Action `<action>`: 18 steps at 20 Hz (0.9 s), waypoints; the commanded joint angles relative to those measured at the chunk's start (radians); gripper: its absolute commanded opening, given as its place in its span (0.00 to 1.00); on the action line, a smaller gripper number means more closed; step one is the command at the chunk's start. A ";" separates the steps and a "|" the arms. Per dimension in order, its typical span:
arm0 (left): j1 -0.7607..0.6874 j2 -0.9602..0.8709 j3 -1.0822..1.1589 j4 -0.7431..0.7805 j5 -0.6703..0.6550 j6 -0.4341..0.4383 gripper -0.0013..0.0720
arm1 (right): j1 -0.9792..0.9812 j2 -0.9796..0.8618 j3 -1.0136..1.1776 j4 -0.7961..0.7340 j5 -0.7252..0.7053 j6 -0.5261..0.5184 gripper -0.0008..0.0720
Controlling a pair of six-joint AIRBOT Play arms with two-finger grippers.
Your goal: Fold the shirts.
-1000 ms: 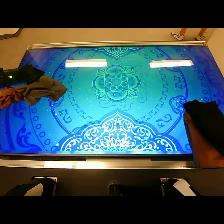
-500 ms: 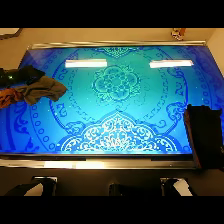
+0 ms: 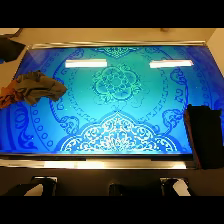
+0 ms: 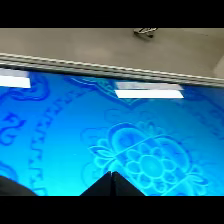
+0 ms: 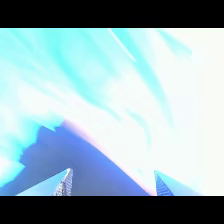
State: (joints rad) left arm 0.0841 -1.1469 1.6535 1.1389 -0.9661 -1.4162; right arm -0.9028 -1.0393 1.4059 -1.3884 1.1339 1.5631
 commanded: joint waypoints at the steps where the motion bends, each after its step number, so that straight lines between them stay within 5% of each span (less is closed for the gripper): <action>1: -0.106 -0.077 0.093 0.566 -0.154 -0.248 0.05 | 0.306 -0.012 0.117 0.153 -0.107 -0.038 0.83; 2: -0.129 -0.119 0.083 0.616 -0.248 -0.250 0.07 | 0.450 -0.035 0.111 0.139 -0.067 0.000 0.83; 3: -0.137 -0.156 0.059 0.599 -0.318 -0.243 0.30 | 0.578 -0.063 0.093 0.124 -0.034 0.047 0.83; 4: -0.142 -0.189 0.015 0.552 -0.386 -0.252 0.75 | 0.707 -0.099 0.062 0.104 -0.010 0.106 0.83; 5: -0.142 -0.213 -0.040 0.492 -0.451 -0.261 1.00 | 0.809 -0.140 0.032 0.089 0.021 0.167 0.83; 7: -0.142 -0.217 -0.207 0.370 -0.501 -0.239 1.00 | 0.959 -0.248 -0.015 0.105 0.122 0.245 0.80; 10: -0.141 -0.085 -0.453 0.333 -0.335 -0.235 0.82 | 1.056 -0.344 -0.018 0.097 0.256 0.244 0.77; 18: -0.142 -0.051 -0.475 0.327 -0.338 -0.234 0.83 | 1.066 -0.354 -0.018 0.073 0.246 0.244 0.78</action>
State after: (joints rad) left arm -0.0570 -1.2030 1.1927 1.4715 -1.3037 -1.6497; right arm 0.1509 -1.3853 1.3895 -1.3090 1.3663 1.8008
